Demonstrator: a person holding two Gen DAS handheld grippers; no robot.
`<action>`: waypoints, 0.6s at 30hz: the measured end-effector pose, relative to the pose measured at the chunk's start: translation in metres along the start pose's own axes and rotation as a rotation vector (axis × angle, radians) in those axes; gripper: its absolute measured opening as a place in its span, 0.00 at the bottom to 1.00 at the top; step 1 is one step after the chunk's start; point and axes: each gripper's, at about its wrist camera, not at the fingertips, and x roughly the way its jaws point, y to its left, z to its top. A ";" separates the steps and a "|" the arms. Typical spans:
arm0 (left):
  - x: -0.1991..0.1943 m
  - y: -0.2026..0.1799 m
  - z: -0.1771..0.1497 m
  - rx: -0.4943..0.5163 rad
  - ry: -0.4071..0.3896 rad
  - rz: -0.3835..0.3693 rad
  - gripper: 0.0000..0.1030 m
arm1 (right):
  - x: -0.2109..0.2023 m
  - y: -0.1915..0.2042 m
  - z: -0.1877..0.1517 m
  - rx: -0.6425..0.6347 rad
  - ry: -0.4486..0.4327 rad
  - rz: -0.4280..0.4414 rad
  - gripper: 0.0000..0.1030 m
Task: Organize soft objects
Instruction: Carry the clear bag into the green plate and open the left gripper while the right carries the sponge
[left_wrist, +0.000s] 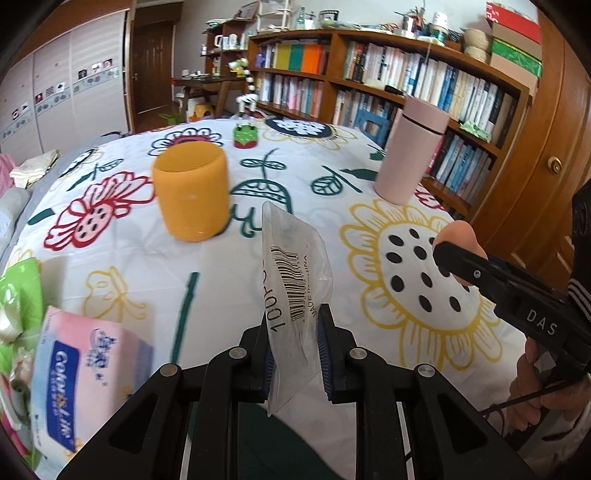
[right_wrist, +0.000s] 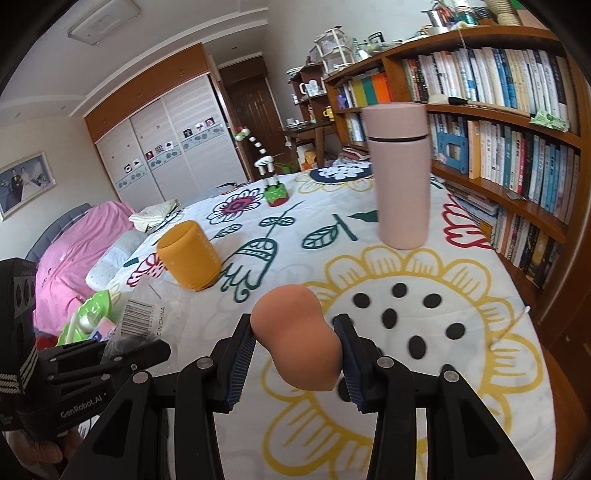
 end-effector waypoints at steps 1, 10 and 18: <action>-0.003 0.003 0.000 -0.006 -0.004 0.004 0.20 | 0.000 0.003 0.000 -0.004 0.001 0.005 0.45; -0.027 0.041 -0.007 -0.078 -0.046 0.054 0.20 | 0.005 0.034 0.000 -0.044 0.014 0.050 0.45; -0.046 0.078 -0.015 -0.130 -0.080 0.116 0.20 | 0.013 0.060 -0.002 -0.069 0.025 0.081 0.45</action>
